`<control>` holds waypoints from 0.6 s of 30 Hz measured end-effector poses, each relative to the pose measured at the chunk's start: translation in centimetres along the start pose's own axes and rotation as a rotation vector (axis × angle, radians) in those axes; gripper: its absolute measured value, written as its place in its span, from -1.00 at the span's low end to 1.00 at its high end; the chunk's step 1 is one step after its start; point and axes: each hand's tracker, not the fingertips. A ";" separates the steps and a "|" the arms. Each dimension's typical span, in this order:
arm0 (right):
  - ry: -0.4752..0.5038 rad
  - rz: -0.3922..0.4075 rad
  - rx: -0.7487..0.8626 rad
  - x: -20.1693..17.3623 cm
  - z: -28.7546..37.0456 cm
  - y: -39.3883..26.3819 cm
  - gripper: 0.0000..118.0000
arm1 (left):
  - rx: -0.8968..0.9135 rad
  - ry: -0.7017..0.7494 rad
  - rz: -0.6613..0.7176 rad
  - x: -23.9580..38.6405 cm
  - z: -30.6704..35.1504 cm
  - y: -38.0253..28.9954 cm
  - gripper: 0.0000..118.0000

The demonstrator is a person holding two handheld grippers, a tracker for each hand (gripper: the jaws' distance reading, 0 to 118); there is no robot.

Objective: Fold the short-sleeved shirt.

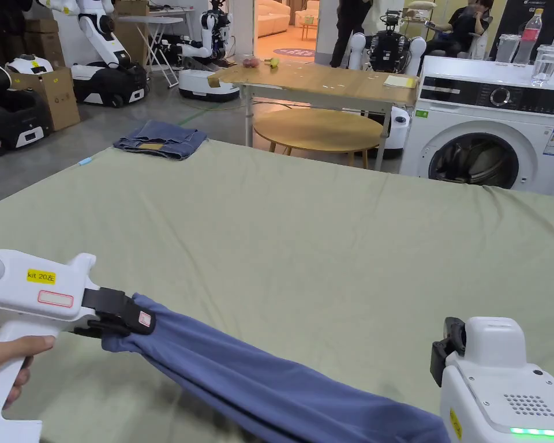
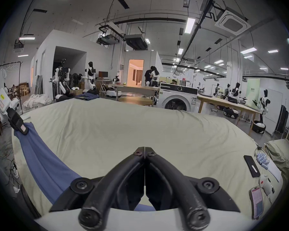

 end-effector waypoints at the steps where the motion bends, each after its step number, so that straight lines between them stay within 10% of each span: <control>1: 0.002 -0.003 0.002 0.0 0.0 0.0 -1.00 | -0.003 0.010 0.005 -0.3 0.6 0.2 -0.94; 10: 0.005 -0.025 0.010 0.5 -0.2 0.2 -1.00 | -0.007 0.137 -0.063 2.3 2.3 -1.0 -0.94; 18: -0.005 -0.034 -0.003 1.2 0.0 -0.1 -1.00 | -0.048 -0.072 -0.183 10.0 0.1 -2.9 -0.94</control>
